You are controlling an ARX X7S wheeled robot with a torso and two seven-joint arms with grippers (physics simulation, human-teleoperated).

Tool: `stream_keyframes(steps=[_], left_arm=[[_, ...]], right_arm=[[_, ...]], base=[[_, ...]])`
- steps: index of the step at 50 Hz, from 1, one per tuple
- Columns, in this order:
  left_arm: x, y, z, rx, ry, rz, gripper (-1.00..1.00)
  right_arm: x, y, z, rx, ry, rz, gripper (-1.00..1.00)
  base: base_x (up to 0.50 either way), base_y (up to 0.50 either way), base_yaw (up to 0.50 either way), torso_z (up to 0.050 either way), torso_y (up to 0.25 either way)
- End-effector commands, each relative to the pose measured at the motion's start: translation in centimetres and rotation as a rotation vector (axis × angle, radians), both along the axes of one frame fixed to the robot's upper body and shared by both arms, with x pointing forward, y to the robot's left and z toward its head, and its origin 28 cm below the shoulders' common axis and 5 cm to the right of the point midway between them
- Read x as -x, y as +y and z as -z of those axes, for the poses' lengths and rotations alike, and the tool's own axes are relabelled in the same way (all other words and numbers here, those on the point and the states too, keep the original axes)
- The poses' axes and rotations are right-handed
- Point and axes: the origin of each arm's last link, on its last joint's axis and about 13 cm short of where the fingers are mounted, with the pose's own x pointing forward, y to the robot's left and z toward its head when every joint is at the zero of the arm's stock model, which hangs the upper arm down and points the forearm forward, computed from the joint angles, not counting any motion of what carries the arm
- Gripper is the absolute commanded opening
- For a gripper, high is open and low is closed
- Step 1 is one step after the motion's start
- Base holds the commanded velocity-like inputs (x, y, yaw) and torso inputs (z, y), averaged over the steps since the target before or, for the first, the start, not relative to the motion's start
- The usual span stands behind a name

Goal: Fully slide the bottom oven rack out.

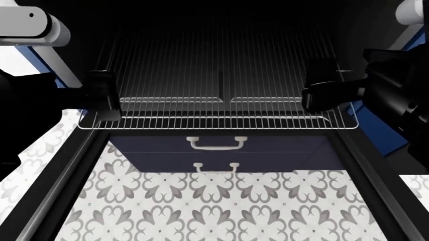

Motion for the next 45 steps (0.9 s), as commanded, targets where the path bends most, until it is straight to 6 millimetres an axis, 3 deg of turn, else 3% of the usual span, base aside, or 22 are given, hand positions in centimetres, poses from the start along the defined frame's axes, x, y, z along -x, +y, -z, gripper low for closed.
stream_keyframes(steps=[1, 18, 35, 45], left_arm=[[-1.8, -0.8, 0.2, 0.027, 0.069, 0.028, 1.0], [-7.3, -2.7, 1.0, 0.044, 0.171, 0.066, 1.0], [-12.4, -3.4, 2.8, -0.009, 0.259, 0.047, 1.0], [-13.7, -3.6, 4.6, -0.029, 0.292, 0.036, 1.0]], right_arm=[[-2.1, 0.7, 0.0, -0.032, 0.083, -0.035, 1.0], [-8.3, 2.7, 0.7, -0.116, 0.237, -0.067, 1.0], [-12.8, 3.2, 1.5, -0.093, 0.359, -0.027, 1.0], [-14.6, 3.1, 3.2, -0.105, 0.421, -0.004, 1.0]], base=[[0.0, 0.0, 0.0, 0.0, 0.0], [0.0, 0.0, 0.0, 0.0, 0.0], [0.0, 0.0, 0.0, 0.0, 0.0], [0.0, 0.0, 0.0, 0.0, 0.0]])
